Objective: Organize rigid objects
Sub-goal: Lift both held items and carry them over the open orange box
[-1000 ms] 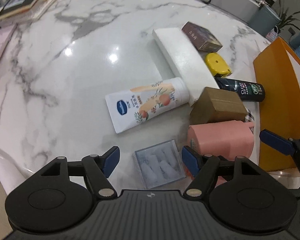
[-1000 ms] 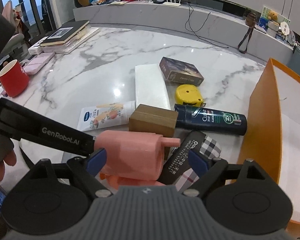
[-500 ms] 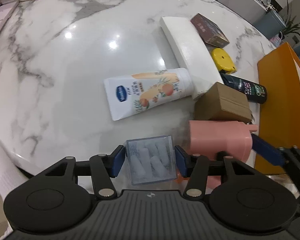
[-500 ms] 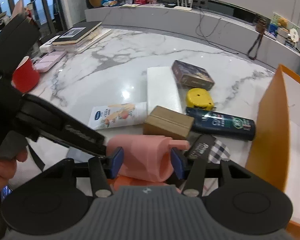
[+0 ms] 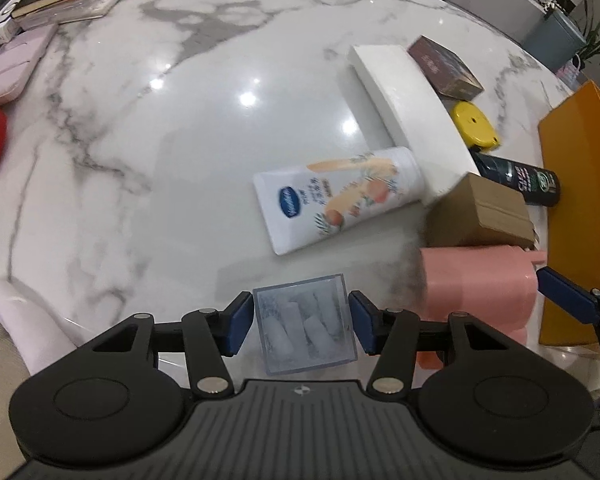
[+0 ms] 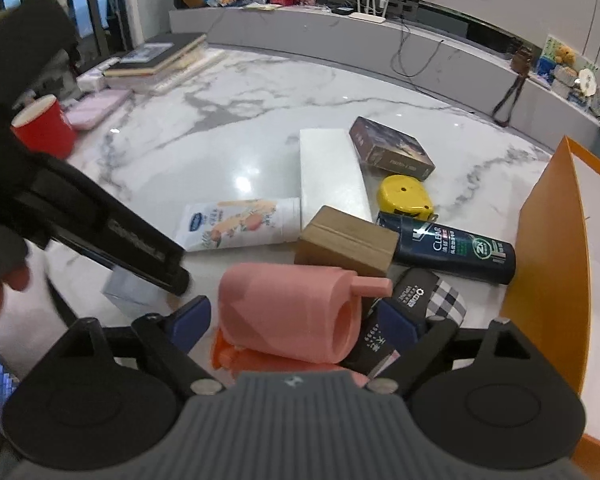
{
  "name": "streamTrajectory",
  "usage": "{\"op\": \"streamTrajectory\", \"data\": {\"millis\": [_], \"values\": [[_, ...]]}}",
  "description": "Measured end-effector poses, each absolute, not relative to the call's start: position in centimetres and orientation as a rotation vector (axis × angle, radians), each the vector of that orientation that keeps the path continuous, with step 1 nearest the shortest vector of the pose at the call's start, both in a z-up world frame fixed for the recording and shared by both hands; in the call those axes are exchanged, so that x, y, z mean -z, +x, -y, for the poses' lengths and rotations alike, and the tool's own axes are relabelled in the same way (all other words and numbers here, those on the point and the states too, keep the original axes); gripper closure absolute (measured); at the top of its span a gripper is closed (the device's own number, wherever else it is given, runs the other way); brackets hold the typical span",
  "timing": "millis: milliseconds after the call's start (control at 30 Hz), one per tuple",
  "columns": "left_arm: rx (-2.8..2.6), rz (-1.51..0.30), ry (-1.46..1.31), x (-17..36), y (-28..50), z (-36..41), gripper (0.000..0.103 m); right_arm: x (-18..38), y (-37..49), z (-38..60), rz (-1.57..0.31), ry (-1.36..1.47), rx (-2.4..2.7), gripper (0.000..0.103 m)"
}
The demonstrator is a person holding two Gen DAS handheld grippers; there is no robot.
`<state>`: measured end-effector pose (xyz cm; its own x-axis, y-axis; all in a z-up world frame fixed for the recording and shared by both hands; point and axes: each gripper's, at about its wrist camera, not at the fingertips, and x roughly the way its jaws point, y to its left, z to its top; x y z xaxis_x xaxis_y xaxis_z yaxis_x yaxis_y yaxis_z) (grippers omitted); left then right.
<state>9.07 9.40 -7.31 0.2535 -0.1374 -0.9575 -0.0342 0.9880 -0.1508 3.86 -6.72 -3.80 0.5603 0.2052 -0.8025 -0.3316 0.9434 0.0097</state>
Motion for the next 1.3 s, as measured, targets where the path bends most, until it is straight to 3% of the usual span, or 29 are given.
{"op": "streamTrajectory", "data": {"millis": [200, 300, 567, 933, 1300], "values": [[0.076, -1.316, -0.144, 7.8, 9.1, -9.3, 0.036, 5.3, 4.9, 5.1, -0.96, -0.161, -0.27, 0.013], [0.077, -1.323, -0.15, 8.2, 9.1, -9.4, 0.037, 5.5, 5.0, 5.0, -0.953, -0.167, -0.257, 0.019], [0.107, -1.293, -0.188, 7.3, 8.5, -9.8, 0.05, 4.0, 4.2, 5.8, -0.934, -0.151, -0.287, 0.02], [0.2, -1.192, -0.143, 1.6, 7.1, -7.1, 0.05, -1.3, 2.8, 10.1, -0.857, -0.129, -0.275, 0.02], [0.521, -1.083, -0.023, -6.1, 7.6, 4.0, 0.05, -7.0, 1.7, 21.7, -0.835, -0.112, -0.109, 0.02]]}}
